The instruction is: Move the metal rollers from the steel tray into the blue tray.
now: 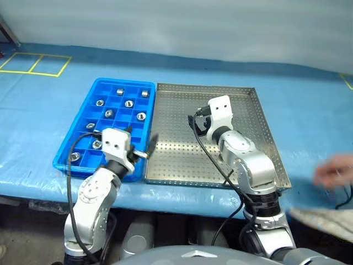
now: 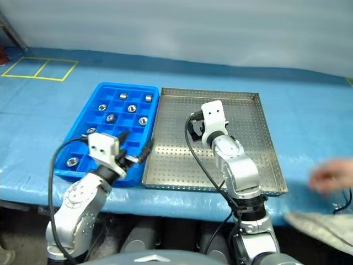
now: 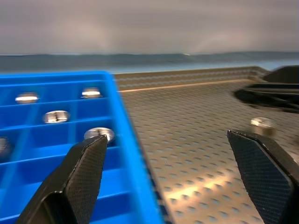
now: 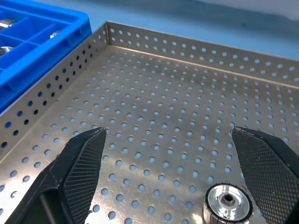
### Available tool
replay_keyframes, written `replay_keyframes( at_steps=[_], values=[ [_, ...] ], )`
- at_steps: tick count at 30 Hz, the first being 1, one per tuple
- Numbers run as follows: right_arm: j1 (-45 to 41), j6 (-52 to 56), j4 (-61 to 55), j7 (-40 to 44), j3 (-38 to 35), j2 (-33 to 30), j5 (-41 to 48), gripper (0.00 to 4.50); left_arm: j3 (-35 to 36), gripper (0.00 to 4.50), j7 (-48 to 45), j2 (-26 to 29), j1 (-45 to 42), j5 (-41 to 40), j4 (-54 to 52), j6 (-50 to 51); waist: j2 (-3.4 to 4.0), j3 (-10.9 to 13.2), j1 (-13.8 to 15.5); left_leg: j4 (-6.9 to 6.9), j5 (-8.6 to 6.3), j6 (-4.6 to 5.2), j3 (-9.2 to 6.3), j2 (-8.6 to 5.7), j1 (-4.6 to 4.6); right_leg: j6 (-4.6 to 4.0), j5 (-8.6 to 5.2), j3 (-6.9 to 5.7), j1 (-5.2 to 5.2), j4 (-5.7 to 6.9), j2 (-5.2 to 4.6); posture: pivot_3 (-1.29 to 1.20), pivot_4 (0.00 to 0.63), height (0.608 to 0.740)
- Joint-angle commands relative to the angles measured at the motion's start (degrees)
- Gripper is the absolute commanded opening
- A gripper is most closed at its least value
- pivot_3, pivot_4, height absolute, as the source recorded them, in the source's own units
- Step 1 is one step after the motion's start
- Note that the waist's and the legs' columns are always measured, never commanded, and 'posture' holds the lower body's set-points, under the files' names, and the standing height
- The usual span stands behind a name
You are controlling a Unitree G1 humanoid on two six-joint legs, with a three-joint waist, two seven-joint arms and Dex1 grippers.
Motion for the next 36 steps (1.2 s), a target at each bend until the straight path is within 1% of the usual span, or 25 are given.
replay_keyframes(
  at_steps=[1, 4, 8, 13, 22, 36],
  values=[
    [-1.0, -1.1, 2.4, -2.4, -2.3, 1.7, -0.8, 4.50, -3.9, 4.48, -5.6, 4.3, 1.4, -4.1, -4.7, 1.3, 0.11, 0.1, -0.2, 0.00, 0.00, 0.00, 0.00, 0.02, 0.00, -0.01, -0.02, 0.00, 0.00, 0.00, 0.02, 0.24, 0.150, 0.740],
    [0.0, -1.1, 4.0, -3.2, -2.2, 1.9, -1.8, 4.50, -5.7, 4.48, -6.6, 7.5, 2.4, -5.5, -5.6, 2.4, 0.20, 0.1, -0.3, 0.01, 0.00, 0.00, 0.01, 0.06, 0.03, -0.25, -0.17, 0.01, -0.01, 0.02, 0.05, 0.25, 0.150, 0.740],
    [1.0, -1.1, 4.2, -3.0, -2.7, 2.3, -1.7, 4.50, -5.8, 4.48, -5.8, 8.1, 2.5, -7.3, -5.9, 2.8, 0.22, 0.1, -0.1, 0.02, 0.00, 0.00, 0.00, 0.05, 0.03, -0.23, -0.16, 0.01, 0.01, 0.02, 0.04, 0.25, 0.150, 0.740],
    [1.3, -1.2, 4.8, -2.6, -2.9, 2.4, -1.9, 4.50, -7.6, 4.48, -4.5, 9.5, 1.4, -5.5, -5.1, 2.5, 0.23, 0.1, -0.2, 0.02, 0.00, 0.00, 0.02, 0.03, 0.03, -0.20, -0.15, 0.03, 0.01, 0.00, 0.03, 0.25, 0.150, 0.740],
    [1.8, -1.1, 4.9, -2.2, -3.0, 2.7, -2.0, 4.50, -8.5, 4.48, -3.8, 10.7, 1.0, -5.8, -4.7, 2.1, 0.26, 0.1, -0.2, 0.01, 0.00, 0.00, 0.02, 0.04, 0.02, -0.21, -0.15, 0.03, 0.00, -0.02, 0.03, 0.25, 0.150, 0.740],
    [1.4, -0.2, 2.6, -1.0, -2.0, 2.8, -1.8, 4.50, -8.5, 4.48, -4.0, 11.1, 1.1, -6.0, -4.6, 1.7, 0.37, 0.2, -0.1, 0.00, 0.00, 0.00, 0.04, 0.03, -0.01, -0.19, -0.15, 0.05, -0.04, -0.02, 0.03, 0.25, 0.150, 0.740]
  ],
)
